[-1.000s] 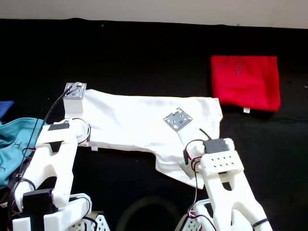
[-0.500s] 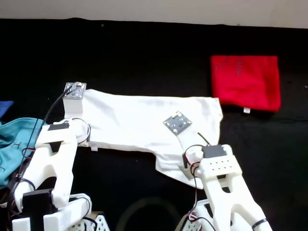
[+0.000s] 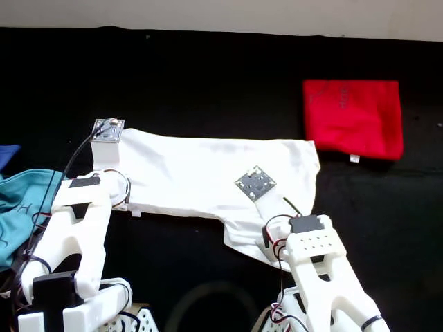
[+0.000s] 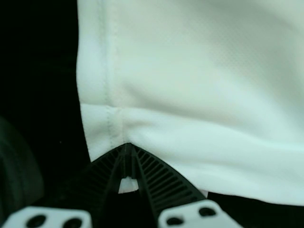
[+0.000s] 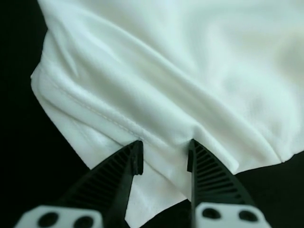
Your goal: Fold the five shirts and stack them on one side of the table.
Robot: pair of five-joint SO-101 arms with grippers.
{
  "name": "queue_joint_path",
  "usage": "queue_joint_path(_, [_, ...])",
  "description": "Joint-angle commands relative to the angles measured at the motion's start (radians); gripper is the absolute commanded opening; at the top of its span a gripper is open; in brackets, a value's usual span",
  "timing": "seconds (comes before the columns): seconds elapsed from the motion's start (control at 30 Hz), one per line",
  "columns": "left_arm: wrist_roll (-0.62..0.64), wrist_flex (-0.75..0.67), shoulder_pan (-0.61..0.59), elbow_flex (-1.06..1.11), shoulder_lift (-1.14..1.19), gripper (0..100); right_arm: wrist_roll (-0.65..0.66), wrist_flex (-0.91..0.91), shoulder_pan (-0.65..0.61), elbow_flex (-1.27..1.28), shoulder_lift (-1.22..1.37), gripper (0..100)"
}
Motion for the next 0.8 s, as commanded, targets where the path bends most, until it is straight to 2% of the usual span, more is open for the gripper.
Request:
queue_joint_path(0.0, [-0.006,-0.025,-0.005,0.002,-0.002,1,0.012,-0.028,0.035,0.007,0.008,10.0])
queue_joint_path(0.1, [-0.006,-0.025,-0.005,0.002,-0.002,1,0.012,-0.050,0.082,-0.001,0.007,0.2])
queue_joint_path(0.27, [-0.006,-0.025,-0.005,0.002,-0.002,1,0.011,-0.024,0.140,-0.041,-0.005,0.5])
queue_joint_path(0.6, [-0.006,-0.025,-0.005,0.002,-0.002,1,0.014,0.315,0.140,-0.295,-0.005,0.5])
queue_joint_path(0.77, [-0.006,-0.025,-0.005,0.002,-0.002,1,0.025,0.398,0.137,-0.286,-0.005,0.5])
